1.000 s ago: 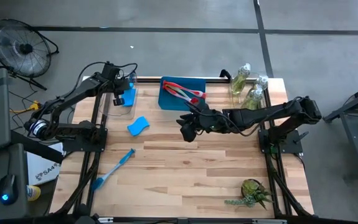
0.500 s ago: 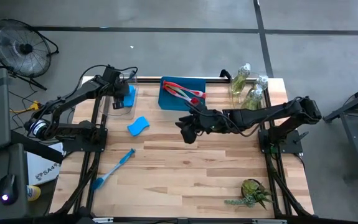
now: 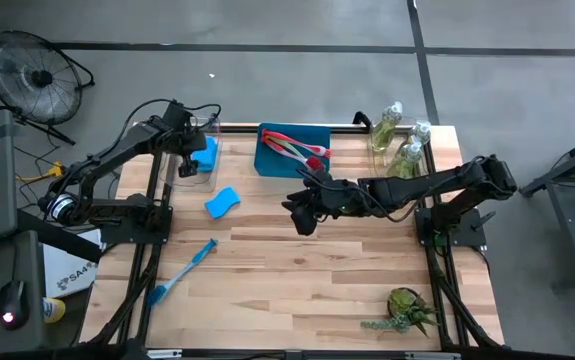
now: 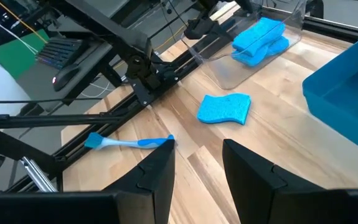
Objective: Pick & Place Kitchen Sink Supplies
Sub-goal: Put the bottom blue sponge into the left transparent bin, then put the blue sponge into the left transparent bin
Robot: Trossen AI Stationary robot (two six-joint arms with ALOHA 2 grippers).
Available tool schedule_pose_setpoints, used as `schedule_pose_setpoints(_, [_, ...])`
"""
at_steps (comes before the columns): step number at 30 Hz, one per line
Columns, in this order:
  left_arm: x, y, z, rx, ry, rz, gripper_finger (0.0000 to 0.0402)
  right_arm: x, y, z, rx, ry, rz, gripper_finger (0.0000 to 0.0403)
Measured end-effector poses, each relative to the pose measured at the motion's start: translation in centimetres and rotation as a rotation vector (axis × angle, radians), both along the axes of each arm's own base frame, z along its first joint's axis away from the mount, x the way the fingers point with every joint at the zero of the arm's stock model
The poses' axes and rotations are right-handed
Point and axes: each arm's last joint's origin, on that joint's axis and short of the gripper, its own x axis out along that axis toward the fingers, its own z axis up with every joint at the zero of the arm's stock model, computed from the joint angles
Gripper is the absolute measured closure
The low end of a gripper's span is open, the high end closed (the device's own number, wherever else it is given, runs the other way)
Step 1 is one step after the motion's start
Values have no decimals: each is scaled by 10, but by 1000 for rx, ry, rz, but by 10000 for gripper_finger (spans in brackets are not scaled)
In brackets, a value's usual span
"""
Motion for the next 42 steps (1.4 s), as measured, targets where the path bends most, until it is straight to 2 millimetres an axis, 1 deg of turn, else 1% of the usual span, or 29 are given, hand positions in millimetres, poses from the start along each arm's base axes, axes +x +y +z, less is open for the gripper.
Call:
schedule_pose_setpoints(3, [-2, -3, 1, -48, 18, 9, 47, 0, 0, 0, -1, 0, 0, 274])
schedule_pose_setpoints(7, [-4, -7, 3, -101, 27, 8, 44, 0, 0, 0, 0, -1, 0, 274])
schedule_pose_setpoints(14, [-3, -7, 7, -108, 18, 12, 43, 0, 1, 0, 23, 7, 50, 274])
schedule_pose_setpoints(25, [-2, -5, 30, -91, 12, 38, 43, -1, 2, -3, 13, 46, 104, 274])
schedule_pose_setpoints(35, [-3, -6, 42, -103, 14, 54, 43, -3, -1, -7, -26, 101, 156, 272])
schedule_pose_setpoints(42, [-3, -7, 62, -107, -9, 69, 43, -4, -8, -9, -44, 132, 190, 257])
